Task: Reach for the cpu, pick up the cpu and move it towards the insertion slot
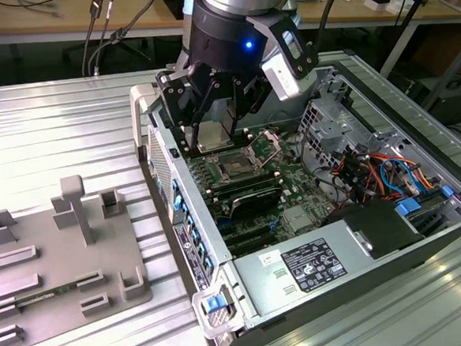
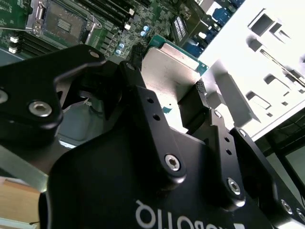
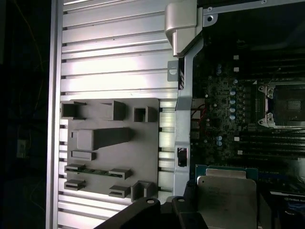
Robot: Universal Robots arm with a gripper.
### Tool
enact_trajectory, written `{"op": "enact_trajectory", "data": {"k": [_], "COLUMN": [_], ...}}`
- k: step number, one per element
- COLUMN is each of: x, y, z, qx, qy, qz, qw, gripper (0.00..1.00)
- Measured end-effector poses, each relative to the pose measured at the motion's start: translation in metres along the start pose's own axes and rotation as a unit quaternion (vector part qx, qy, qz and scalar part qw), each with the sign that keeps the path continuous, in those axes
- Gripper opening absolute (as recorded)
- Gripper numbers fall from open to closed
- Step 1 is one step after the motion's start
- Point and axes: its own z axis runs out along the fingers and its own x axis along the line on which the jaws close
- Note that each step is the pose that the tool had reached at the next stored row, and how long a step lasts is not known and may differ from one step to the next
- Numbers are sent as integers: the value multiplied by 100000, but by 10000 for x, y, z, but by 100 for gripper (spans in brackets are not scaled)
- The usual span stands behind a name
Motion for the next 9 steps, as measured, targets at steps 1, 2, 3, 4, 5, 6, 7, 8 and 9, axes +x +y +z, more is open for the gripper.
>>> {"op": "enact_trajectory", "data": {"k": [1, 2, 3, 4, 5, 6, 7, 8, 9], "x": [-22, -33, -47, -66, -78, -88, -99, -109, -125], "y": [0, 0, -1, -1, -2, -2, -2, -2, -3], "z": [1, 2, 2, 3, 4, 4, 4, 5, 6], "qx": [12, 11, 13, 24, 26, 31, 37, 40, 43], "qy": [-1, -1, -1, -3, -2, -2, 0, -1, -1], "qz": [-2, -3, -4, 0, -2, -4, -2, -1, -4], "qw": [100000, 100000, 100000, 100000, 100000, 100000, 100000, 100000, 100000], "gripper": [55, 55, 55, 55, 55, 55, 55, 55, 55]}}
